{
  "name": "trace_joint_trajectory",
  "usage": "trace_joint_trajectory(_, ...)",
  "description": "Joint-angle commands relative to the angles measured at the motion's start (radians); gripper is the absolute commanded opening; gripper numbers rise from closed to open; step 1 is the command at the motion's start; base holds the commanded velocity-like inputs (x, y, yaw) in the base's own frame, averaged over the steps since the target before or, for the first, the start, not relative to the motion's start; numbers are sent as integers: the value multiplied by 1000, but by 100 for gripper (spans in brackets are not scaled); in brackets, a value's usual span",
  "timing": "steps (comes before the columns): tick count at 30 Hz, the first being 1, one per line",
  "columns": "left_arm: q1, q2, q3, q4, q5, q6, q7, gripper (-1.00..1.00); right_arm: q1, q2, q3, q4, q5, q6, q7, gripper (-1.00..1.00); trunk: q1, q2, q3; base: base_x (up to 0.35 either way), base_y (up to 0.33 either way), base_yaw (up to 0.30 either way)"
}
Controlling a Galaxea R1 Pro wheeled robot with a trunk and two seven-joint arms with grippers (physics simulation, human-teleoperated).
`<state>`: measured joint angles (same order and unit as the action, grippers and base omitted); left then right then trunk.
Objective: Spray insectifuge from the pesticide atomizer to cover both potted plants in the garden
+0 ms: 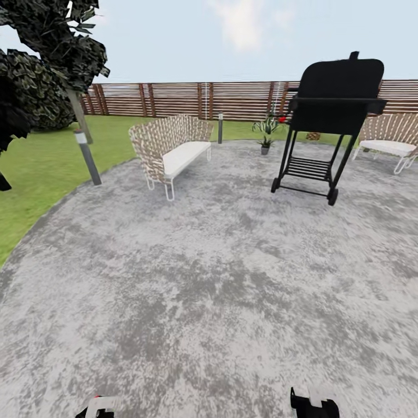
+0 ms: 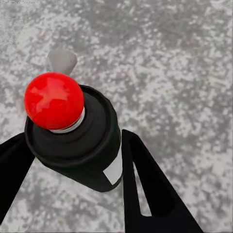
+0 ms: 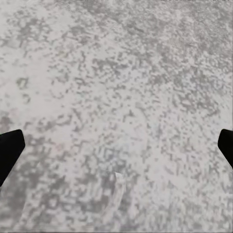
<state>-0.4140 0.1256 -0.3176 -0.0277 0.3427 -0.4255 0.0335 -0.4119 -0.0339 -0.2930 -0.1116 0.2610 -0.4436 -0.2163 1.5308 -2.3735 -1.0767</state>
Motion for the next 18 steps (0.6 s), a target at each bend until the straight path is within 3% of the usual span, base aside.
trace_joint_trajectory(1,0,0,-8,0,5,-2,3,-100,-1,0,-6,1,11,-3,-4,100,0,-1,-1,339,0,0)
trace_joint_trajectory(18,0,0,-8,0,6,-2,3,-100,-1,0,-6,2,11,-3,-3,100,0,-1,-1,339,0,0)
